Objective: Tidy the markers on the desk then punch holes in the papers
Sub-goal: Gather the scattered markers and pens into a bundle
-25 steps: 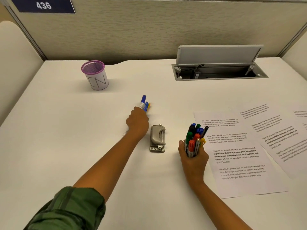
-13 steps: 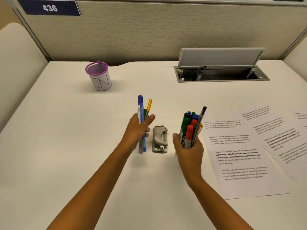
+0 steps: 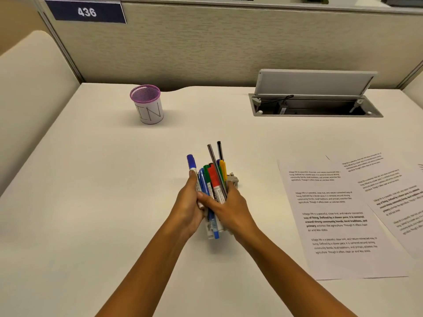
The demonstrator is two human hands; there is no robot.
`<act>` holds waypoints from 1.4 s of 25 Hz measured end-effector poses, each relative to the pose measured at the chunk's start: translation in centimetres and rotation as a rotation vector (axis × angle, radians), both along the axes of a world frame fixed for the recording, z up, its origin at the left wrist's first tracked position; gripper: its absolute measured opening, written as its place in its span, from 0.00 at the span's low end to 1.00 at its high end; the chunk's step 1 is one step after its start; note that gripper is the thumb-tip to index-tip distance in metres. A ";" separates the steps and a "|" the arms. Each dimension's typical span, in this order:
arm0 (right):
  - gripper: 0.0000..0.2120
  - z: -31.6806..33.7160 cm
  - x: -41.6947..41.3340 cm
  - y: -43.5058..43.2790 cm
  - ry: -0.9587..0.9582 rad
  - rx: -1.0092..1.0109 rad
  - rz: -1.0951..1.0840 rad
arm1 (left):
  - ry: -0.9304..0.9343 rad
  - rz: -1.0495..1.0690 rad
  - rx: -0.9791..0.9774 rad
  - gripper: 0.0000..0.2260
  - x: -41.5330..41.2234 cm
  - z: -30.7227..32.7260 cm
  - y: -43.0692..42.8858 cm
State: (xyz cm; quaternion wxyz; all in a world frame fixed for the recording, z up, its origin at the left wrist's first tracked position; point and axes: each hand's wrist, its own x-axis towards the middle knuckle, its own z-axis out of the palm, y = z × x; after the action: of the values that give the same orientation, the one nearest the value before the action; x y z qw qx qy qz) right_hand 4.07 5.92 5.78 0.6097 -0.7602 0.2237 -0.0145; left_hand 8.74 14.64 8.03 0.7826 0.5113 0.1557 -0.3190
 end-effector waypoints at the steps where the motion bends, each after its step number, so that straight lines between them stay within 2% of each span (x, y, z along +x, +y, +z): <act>1: 0.25 0.0 0.0 0.3 -0.010 0.014 0.007 | -0.016 0.010 -0.004 0.18 -0.2 0.0 0.2; 7: 0.18 -0.3 0.3 1.3 -0.083 0.015 0.061 | -0.161 -0.057 -0.080 0.21 -1.5 0.3 1.7; 10: 0.15 -0.5 0.7 1.7 -0.146 -0.006 0.056 | -0.399 -0.076 0.147 0.27 -2.1 -0.1 1.6; 12: 0.14 -0.8 0.9 2.4 -0.239 0.087 0.051 | -0.552 -0.021 0.315 0.29 -2.2 -0.2 1.6; 15: 0.14 -0.9 1.0 3.5 -0.365 0.170 0.065 | -0.695 -0.004 0.416 0.29 -2.0 -0.9 2.3; 18: 0.19 -2.0 1.3 3.9 -0.405 0.135 0.073 | -0.753 -0.032 0.413 0.35 -1.9 -2.4 3.4; 21: 0.20 -3.2 1.8 3.9 -0.412 0.137 0.090 | -0.772 -0.032 0.411 0.41 -1.8 -3.4 4.0; 26: 0.22 -4.1 2.0 4.0 -0.405 0.133 0.105 | -0.768 -0.039 0.388 0.37 -1.6 -4.3 4.5; 30: 0.19 -4.6 2.0 3.7 -0.361 0.039 0.139 | -0.780 -0.057 0.398 0.38 -1.6 -4.4 4.6; 35: 0.19 -4.4 2.0 3.9 -0.329 0.070 0.168 | -0.964 -0.032 0.371 0.39 -0.6 -2.8 4.4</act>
State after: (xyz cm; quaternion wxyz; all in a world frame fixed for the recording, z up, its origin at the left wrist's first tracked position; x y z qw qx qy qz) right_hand 6.09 9.77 1.37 0.6633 -0.7420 0.0571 -0.0795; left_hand 8.14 19.07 5.26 0.6568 0.7326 -0.1767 -0.0259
